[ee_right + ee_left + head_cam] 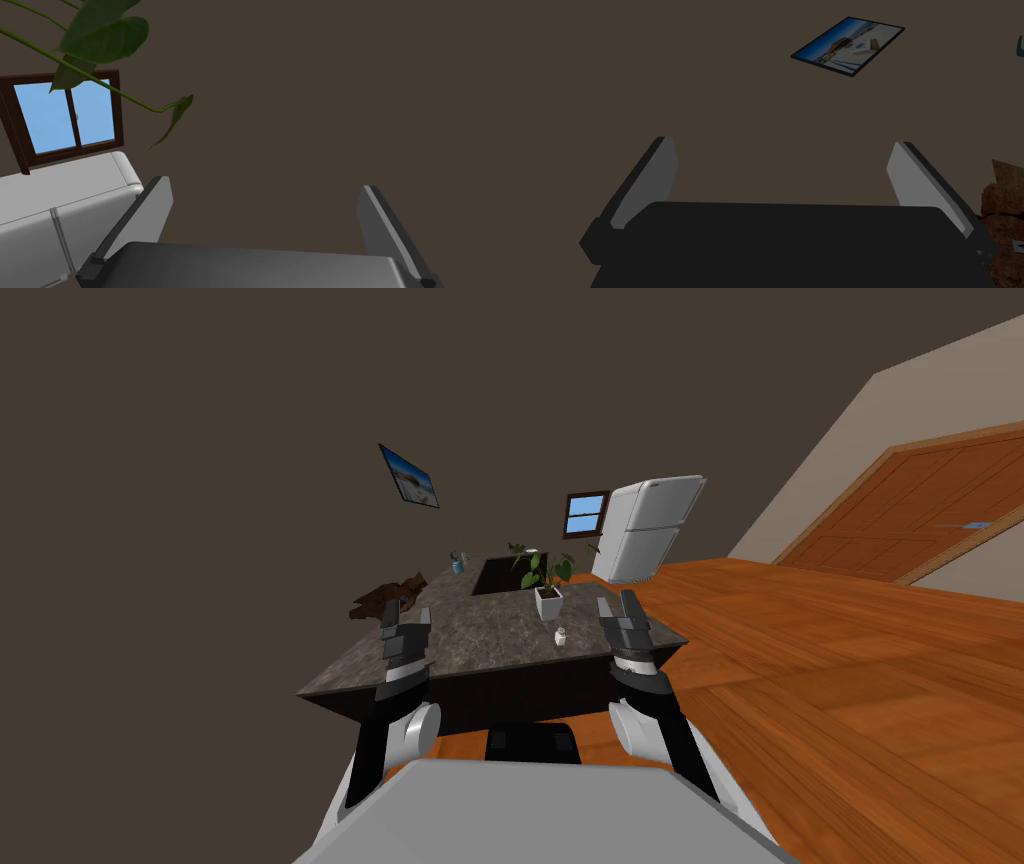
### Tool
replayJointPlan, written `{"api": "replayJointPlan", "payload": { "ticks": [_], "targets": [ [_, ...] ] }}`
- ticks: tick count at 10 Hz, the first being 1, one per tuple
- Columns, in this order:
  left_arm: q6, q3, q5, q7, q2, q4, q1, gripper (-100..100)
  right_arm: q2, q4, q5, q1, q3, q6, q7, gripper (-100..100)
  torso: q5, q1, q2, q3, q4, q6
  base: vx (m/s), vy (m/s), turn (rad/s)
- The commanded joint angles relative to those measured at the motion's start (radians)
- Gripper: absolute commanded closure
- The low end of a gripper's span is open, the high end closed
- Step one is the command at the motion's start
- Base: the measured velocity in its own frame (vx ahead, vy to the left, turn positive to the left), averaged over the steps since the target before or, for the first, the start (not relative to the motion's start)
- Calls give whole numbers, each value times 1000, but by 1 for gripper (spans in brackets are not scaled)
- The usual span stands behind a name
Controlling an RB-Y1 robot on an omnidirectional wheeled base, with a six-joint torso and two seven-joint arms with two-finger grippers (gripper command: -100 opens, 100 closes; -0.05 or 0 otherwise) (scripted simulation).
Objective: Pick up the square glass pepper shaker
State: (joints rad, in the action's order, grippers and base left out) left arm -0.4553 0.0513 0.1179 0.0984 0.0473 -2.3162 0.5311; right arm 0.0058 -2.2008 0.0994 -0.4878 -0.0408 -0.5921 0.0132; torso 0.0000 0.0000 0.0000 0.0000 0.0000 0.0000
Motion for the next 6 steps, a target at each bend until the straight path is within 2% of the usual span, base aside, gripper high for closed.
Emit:
{"api": "replayJointPlan", "payload": {
  "ticks": [1,6],
  "targets": [
    [0,0,0,0,0,0,0,0,-38,10,12,-9,6,3,-7,-100,0,0,0,0,0,0,-18,15,5],
    [0,0,0,0,0,0,0,0,-157,58,64,-47,31,20,-40,-100,0,2,3,2,1,0,-44,38,10]
  ]
}}
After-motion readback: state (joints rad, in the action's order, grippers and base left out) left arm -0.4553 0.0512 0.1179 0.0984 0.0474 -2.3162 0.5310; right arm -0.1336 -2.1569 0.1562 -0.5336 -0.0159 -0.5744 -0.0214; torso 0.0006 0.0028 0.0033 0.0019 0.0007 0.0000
